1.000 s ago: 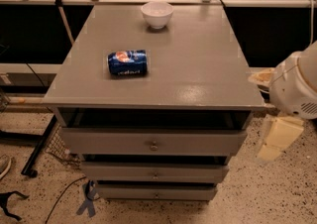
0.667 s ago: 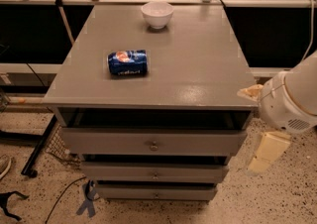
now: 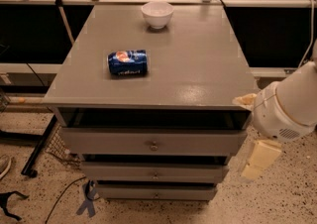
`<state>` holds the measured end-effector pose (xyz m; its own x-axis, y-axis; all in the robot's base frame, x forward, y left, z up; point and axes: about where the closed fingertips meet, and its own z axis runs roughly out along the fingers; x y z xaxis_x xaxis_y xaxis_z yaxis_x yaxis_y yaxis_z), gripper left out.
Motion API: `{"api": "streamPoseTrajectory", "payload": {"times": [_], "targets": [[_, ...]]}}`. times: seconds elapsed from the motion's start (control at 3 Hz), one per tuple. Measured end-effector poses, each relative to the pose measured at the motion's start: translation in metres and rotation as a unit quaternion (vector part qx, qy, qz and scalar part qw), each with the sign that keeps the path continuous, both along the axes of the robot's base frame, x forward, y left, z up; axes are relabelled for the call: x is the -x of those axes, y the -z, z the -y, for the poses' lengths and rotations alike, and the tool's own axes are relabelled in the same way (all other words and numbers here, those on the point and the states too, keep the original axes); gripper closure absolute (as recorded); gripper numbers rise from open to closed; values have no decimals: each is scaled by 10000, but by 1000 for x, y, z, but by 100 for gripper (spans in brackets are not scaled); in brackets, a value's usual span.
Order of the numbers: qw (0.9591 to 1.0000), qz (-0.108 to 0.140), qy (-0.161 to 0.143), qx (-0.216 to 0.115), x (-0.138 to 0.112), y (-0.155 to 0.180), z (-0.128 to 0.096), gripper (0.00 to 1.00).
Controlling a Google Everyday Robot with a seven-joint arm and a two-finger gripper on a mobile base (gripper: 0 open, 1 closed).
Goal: Open top drawer
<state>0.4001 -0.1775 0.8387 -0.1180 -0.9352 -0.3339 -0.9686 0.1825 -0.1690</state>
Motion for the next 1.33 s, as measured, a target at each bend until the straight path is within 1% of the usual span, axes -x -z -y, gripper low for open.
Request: {"api": "streamPoseTrajectory", "payload": {"times": [0.33, 0.67, 1.0, 1.33], "targets": [[9997, -160, 55, -156, 5, 34, -8, 0], [9992, -312, 128, -195, 4, 68, -16, 0], [9989, -288, 355, -85, -14, 103, -21, 0], [9989, -288, 355, -85, -14, 103, -21, 0]]}}
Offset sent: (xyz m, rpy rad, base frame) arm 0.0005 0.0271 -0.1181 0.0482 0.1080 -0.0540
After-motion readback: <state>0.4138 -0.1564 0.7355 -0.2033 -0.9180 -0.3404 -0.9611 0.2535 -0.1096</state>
